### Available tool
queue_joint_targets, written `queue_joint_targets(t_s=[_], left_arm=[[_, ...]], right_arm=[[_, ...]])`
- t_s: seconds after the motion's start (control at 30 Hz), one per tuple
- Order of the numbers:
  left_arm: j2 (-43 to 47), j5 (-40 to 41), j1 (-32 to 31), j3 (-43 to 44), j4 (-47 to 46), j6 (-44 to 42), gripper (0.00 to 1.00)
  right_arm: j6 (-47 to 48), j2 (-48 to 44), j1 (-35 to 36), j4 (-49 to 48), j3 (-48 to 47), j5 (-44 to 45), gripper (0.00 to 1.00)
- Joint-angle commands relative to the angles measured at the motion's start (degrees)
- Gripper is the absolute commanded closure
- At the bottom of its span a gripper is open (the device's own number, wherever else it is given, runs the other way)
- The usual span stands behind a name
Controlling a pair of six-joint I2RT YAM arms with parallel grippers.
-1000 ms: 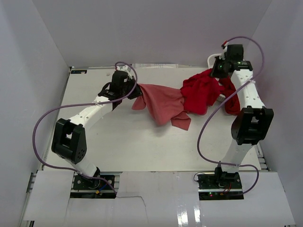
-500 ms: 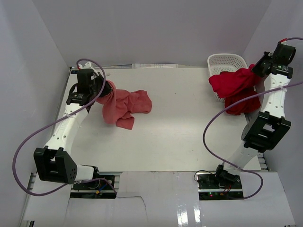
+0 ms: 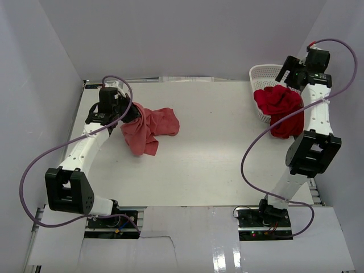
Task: Fold and stack the t-shirts
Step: Move the tshirt to the center of the board
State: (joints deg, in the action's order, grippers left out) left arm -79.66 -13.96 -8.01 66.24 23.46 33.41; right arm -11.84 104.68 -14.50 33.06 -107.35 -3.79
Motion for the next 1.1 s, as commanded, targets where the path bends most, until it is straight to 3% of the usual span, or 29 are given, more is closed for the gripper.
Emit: queue_joint_targets(t_s=[0.0,0.1,0.23,0.53,0.73,0.93,1.07], left_arm=[[-0.50,-4.23,-0.34,1.44,-1.49,-1.50,1.00],[-1.20,-5.03,-1.04,1.88,-0.96,-3.26,1.00],[-2.87,-6.17,-2.53,4.50,1.31,-5.54,1.00],[-5.16,-10.21,-8.59,11.71,3.43,-5.73,1.00],[-8.58,-14.51,-12.37,21.11,3.96,-2.65,1.00],[-13.95,-19.89,-14.31,42.11,7.99,1.31,1.00],[-11.58,-16.28,-12.47,41.97,9.06,1.39,0.92]], right_arm=[[5.06,-1.41,5.79,-0.10,-0.15,3.61,0.10],[6.82,-5.35,11.23,-2.72,6.86,5.46,0.10],[6.57,-14.41,22.12,-9.58,23.72,2.67,0.10],[3.13,-21.09,34.44,-15.56,39.49,-6.57,0.09],[1.82,-28.38,36.83,-21.98,49.77,-10.10,0.09],[2.08,-35.86,36.83,-22.51,51.89,-9.12,0.09],[1.82,-37.89,36.83,-22.95,52.33,-12.29,0.09]])
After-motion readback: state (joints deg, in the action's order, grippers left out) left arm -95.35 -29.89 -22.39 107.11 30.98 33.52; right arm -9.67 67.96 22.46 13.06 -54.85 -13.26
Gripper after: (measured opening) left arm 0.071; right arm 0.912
